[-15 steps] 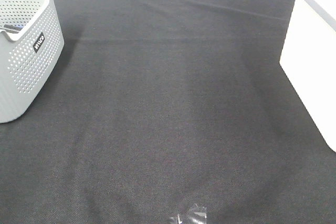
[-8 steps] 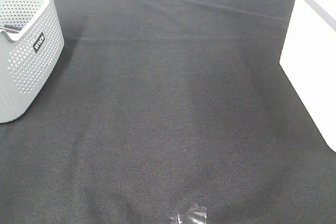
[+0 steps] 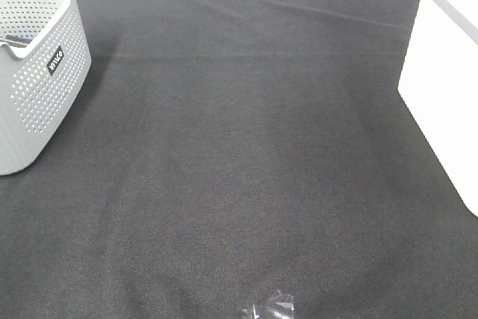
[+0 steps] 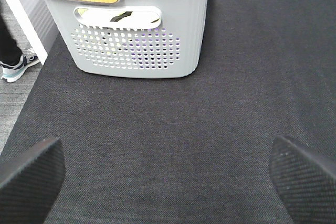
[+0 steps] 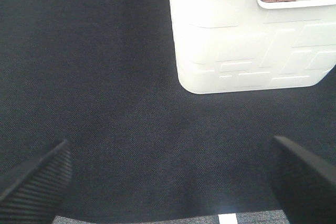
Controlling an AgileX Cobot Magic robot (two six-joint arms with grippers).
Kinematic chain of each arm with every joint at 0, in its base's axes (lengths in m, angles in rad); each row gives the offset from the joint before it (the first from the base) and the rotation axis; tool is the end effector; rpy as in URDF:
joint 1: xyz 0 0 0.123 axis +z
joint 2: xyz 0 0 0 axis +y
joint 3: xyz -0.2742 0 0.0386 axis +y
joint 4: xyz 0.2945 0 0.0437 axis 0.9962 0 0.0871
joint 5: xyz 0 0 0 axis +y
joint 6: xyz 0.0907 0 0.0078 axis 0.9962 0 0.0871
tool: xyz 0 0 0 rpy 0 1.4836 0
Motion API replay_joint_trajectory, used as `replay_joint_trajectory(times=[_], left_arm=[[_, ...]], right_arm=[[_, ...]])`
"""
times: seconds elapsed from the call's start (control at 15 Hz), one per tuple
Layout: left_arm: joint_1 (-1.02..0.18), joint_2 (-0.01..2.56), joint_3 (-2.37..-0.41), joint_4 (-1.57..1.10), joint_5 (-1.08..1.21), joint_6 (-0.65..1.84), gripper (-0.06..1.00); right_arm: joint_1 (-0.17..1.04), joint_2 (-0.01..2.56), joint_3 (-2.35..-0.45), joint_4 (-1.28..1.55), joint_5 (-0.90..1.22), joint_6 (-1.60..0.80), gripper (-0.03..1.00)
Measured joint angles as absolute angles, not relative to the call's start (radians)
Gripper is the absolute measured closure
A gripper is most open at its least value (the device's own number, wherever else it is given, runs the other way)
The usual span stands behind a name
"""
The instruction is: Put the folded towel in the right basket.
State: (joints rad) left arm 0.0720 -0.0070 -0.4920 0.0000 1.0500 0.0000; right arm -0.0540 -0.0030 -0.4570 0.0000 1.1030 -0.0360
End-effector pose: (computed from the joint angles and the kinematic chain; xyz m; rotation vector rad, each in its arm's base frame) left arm 0.0445 0.0032 0.2981 -0.0732 2.0336 0.0453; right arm 0.0474 -0.0026 0.2825 0.0191 2.1270 -0.0532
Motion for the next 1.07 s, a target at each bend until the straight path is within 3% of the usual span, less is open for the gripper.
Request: replay_joint_trajectory(times=[1.07], left_arm=[[0.072, -0.007, -0.492, 0.0, 1.05, 0.0, -0.05]], right_arm=[[-0.03, -0.003, -0.457, 0.027, 1.103, -0.033, 0.0]])
